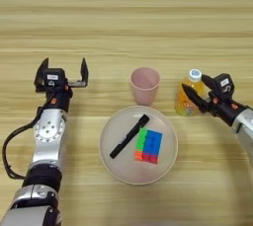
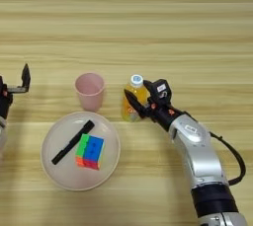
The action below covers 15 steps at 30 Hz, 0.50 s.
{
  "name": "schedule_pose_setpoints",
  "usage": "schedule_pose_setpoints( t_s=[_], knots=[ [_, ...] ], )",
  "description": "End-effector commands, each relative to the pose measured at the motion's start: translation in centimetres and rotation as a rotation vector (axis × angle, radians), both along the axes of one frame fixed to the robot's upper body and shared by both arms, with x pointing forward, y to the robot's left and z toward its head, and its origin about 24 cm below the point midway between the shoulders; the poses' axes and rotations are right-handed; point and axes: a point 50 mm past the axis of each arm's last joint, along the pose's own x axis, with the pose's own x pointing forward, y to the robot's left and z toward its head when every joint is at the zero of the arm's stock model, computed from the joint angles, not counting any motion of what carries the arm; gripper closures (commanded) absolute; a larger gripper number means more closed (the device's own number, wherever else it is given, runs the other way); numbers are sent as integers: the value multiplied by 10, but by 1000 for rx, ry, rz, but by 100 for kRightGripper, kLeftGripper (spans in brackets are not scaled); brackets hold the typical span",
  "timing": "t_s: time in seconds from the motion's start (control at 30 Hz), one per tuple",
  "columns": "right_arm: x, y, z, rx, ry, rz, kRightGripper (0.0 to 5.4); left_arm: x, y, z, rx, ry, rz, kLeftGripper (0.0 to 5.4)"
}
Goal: Move the objects on the table
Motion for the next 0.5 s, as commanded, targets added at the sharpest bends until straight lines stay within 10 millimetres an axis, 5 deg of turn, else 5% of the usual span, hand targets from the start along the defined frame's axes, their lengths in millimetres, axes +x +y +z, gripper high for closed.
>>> schedule_pose_setpoints(
  t_s=[0.03,0.5],
  knots=[
    [0,-1,0,0,-3,-1,150,3,0,4,21,-15,-7,0],
    [3,-3,5,8,-33,-12,4,4,-2,4,23,-16,-11,0]
  ],
)
